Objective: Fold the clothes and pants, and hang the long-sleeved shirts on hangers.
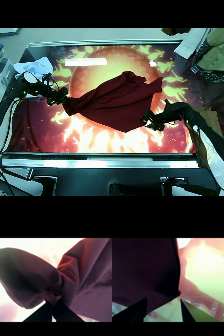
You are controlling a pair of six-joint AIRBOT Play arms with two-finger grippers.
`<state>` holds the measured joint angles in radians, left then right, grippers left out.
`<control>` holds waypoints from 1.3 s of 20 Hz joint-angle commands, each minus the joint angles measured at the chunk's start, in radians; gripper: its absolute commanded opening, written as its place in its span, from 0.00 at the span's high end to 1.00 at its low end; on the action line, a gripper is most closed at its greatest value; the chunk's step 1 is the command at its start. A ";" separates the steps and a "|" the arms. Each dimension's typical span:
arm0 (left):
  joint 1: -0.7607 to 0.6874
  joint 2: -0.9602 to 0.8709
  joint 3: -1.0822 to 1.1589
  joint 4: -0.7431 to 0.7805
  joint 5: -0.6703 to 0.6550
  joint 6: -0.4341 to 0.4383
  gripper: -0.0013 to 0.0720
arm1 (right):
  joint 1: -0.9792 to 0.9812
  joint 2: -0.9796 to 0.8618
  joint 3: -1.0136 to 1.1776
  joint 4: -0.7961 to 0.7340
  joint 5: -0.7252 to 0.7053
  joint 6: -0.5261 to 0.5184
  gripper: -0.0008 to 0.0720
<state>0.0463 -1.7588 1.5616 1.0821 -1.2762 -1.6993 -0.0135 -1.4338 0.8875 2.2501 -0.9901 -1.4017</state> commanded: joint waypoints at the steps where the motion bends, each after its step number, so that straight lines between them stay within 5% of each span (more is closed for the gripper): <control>1: 0.000 0.000 0.000 0.001 0.001 0.000 0.96 | 0.013 -0.033 -0.006 0.020 0.047 0.037 0.36; 4: 0.000 -0.001 0.000 0.004 0.001 0.000 0.96 | 0.013 -0.035 -0.006 0.025 0.078 0.037 0.58; 6: 0.000 -0.001 0.000 0.004 0.001 0.000 0.96 | 0.013 -0.035 -0.006 0.027 0.085 0.025 0.94; 14: 0.063 0.184 0.035 -0.001 0.001 0.000 0.96 | 0.012 0.226 0.264 -0.001 0.012 -0.047 0.94; 21: 0.181 0.756 0.097 0.000 0.028 -0.015 0.96 | 0.012 0.639 0.745 -0.199 0.020 -0.049 0.94; 26: 0.190 1.101 0.096 0.039 0.241 -0.011 0.96 | 0.012 0.795 0.838 -0.285 0.079 0.032 0.94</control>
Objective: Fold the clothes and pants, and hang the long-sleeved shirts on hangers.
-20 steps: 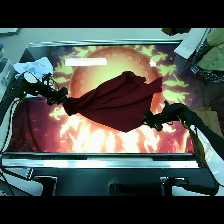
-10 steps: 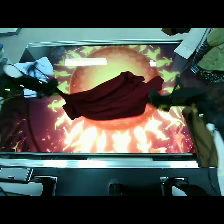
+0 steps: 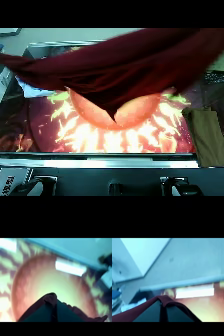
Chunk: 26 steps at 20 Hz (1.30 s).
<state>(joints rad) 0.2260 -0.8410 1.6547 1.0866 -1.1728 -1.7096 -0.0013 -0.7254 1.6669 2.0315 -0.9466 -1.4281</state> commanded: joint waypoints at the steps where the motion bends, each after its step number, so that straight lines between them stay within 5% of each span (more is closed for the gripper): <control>1: 0.011 0.218 0.003 0.061 0.192 -0.004 0.96 | 0.000 0.090 0.058 -0.070 0.029 0.084 0.94; 7: 0.004 0.177 -0.040 0.107 0.220 -0.041 0.96 | 0.000 -0.065 0.058 -0.061 -0.132 0.176 0.94; 12: -0.099 -0.134 -0.180 0.108 0.217 -0.025 0.96 | 0.001 -0.454 0.049 -0.009 -0.377 0.209 0.94; 19: -0.226 -0.734 -0.194 0.090 0.384 0.006 0.96 | 0.001 -1.026 0.049 0.049 -0.174 0.243 0.94; 24: -0.227 -0.900 -0.194 -0.001 0.403 0.007 0.96 | 0.001 -1.202 0.049 0.138 -0.056 0.265 0.94; 25: -0.226 -0.903 -0.194 -0.003 0.396 0.007 0.95 | 0.001 -1.206 0.049 0.138 -0.053 0.254 0.92; 26: -0.222 -0.901 -0.191 -0.005 0.384 0.007 0.85 | -0.002 -1.205 0.049 0.137 -0.057 0.229 0.80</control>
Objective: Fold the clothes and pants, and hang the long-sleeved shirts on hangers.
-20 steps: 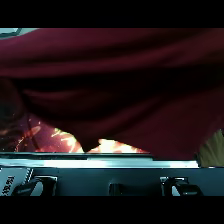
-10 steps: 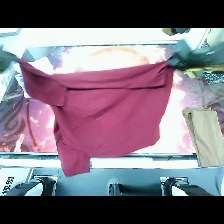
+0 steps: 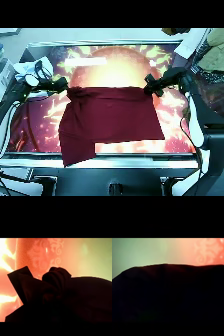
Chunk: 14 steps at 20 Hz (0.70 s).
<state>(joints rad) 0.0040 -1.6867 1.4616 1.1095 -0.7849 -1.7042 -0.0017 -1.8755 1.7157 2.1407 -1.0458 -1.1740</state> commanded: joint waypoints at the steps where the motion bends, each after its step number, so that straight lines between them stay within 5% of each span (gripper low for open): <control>1: 0.009 -0.052 0.012 -0.033 -0.029 0.002 0.66 | -0.011 -0.045 0.003 0.029 0.018 -0.061 0.62; 2: 0.025 -0.049 0.032 -0.034 -0.069 0.002 0.42 | -0.031 -0.027 0.003 0.030 -0.020 -0.115 0.52; 3: 0.049 -0.042 0.059 -0.034 -0.122 0.002 0.33 | -0.060 -0.002 0.003 0.028 -0.075 -0.176 0.52; 8: 0.225 0.078 0.106 -0.036 -0.378 0.169 0.33 | -0.275 0.174 0.000 -0.024 -0.435 -0.531 0.51; 14: 0.397 0.262 -0.107 -0.056 -0.486 0.179 0.33 | -0.494 0.382 -0.358 -0.008 -0.504 -0.597 0.49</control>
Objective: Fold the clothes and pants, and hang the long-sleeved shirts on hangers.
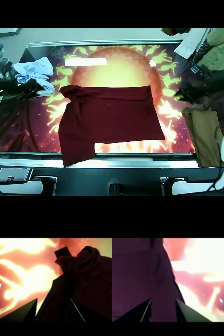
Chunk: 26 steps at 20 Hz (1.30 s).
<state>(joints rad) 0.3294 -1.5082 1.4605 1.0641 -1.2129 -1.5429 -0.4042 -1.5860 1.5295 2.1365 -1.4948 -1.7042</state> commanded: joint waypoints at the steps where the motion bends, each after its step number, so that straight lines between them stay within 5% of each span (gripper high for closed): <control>1: 0.093 0.119 -0.172 -0.011 -0.051 0.017 0.33 | -0.119 0.121 -0.266 -0.005 -0.042 -0.080 0.49; 4: 0.139 0.185 -0.307 -0.005 -0.032 0.018 0.35 | -0.161 0.173 -0.475 -0.008 -0.002 -0.134 0.39; 13: 0.144 0.185 -0.335 -0.007 -0.018 0.018 0.35 | -0.157 0.176 -0.745 0.020 0.170 -0.258 0.32; 23: 0.145 0.185 -0.336 -0.010 -0.033 -0.011 0.35 | 0.006 0.130 -0.757 0.075 0.245 -0.290 0.32; 25: 0.164 0.187 -0.345 -0.008 -0.052 -0.005 0.35 | 0.043 0.130 -0.757 0.072 0.234 -0.284 0.35; 26: 0.191 0.191 -0.364 -0.008 -0.057 -0.005 0.35 | 0.043 0.130 -0.757 0.073 0.222 -0.282 0.46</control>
<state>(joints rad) 0.4896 -1.3220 1.1156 1.0527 -1.2518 -1.5509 -0.4049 -1.4490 0.7742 2.2185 -1.2716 -1.9938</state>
